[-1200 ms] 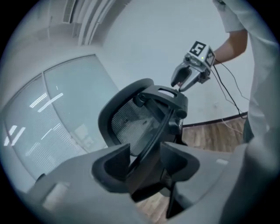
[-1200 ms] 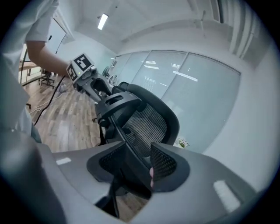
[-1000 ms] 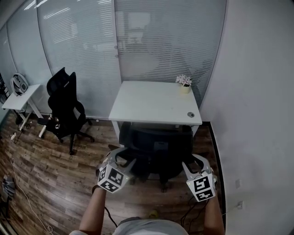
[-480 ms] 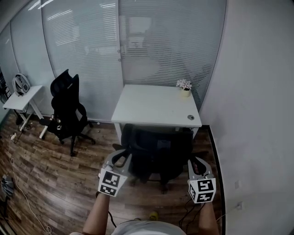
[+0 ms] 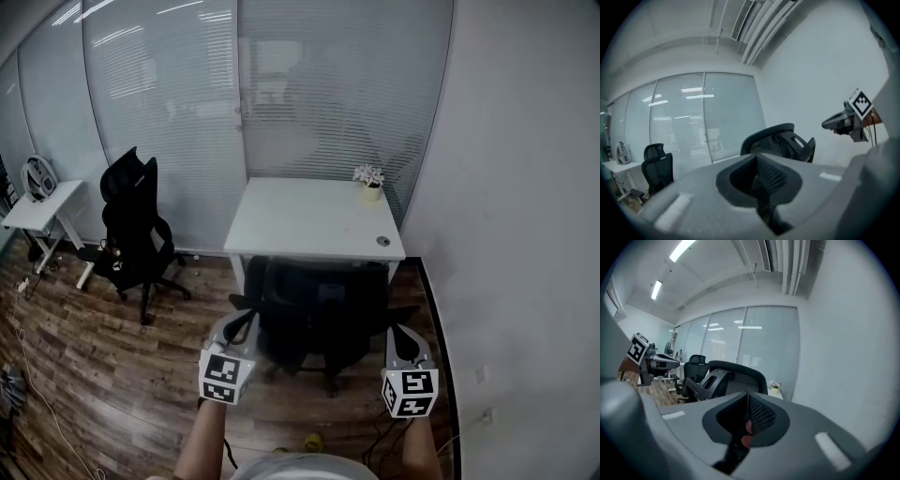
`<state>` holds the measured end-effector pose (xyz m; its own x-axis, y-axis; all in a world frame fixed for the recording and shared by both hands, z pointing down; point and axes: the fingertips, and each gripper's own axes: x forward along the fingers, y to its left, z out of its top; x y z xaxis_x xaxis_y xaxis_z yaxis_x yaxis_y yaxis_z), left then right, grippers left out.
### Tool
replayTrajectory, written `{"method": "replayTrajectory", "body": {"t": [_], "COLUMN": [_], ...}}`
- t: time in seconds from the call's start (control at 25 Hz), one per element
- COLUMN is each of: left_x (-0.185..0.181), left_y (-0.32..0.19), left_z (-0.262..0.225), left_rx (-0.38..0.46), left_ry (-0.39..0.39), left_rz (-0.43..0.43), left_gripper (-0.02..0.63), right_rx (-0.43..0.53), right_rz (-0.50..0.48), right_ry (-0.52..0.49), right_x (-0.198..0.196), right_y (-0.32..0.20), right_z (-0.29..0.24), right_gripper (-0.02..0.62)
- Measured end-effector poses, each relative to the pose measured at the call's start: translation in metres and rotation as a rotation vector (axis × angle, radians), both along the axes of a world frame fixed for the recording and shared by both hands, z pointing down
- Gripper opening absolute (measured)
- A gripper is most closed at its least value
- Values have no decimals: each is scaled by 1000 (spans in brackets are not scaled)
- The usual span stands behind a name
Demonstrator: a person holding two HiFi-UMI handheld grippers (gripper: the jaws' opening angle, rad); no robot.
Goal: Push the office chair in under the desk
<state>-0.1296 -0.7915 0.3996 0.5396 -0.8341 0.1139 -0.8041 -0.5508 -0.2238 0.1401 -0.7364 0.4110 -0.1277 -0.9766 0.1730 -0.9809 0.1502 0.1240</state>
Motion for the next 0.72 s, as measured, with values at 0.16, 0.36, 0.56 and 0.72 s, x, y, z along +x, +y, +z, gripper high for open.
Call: {"method": "replayTrajectory", "body": {"t": [0.16,0.36,0.56,0.72], "left_x": [-6,-8,-4,0], "left_y": [5,10,17,19], "left_z": [-6,-17,-22,-25], "left_rx": [8,28,39,40], "left_ry": [22,32,44,48], "left_rz": [-10,-22,-16,-13], "left_gripper": [-2,-2,-2,-2], "right_rx": [14,24,28,34], "right_rz": [27,51,62,76], "right_ry": [-6,-3,0,5], "right_x": [0,6,12,18], "right_y": [7,13,19,22], "right_z": [-8,-16,-19,-24], "right_gripper": [2,2,2,2]}}
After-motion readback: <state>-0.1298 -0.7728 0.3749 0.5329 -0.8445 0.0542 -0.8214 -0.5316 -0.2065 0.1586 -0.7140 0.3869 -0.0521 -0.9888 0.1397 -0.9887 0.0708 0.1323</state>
